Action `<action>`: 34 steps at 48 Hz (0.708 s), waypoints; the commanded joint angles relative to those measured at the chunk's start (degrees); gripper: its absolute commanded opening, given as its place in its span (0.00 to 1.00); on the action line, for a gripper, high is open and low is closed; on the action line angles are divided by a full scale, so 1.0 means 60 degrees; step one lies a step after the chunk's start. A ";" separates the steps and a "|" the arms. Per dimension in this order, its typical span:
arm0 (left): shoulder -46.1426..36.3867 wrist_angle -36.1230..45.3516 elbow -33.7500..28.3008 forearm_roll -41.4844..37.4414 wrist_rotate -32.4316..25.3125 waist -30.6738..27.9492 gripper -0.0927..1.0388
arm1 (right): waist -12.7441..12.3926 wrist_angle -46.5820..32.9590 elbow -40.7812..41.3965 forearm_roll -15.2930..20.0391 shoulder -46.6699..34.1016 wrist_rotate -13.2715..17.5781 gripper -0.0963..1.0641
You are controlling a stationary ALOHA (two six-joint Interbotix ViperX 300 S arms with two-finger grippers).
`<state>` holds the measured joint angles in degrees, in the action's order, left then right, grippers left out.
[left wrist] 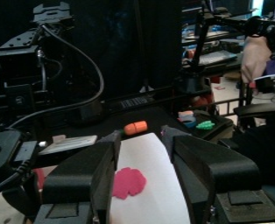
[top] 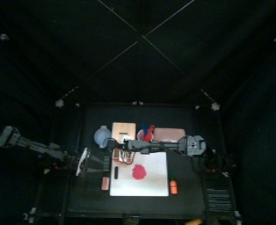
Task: Get the cutter from the drawer then cut the dough then place the extra dough in the bowl
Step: Place the cutter on the board
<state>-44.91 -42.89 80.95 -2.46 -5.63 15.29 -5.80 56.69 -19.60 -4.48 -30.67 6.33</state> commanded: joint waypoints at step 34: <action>0.0015 -0.0044 -0.0117 0.0000 0.0000 0.0088 0.79 | -0.0088 0.0088 -0.0088 -0.0264 -0.0015 -0.0044 0.63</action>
<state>-44.91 -42.89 80.95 -2.46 -5.63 15.64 -5.89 57.30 -18.90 -5.98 -32.34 6.15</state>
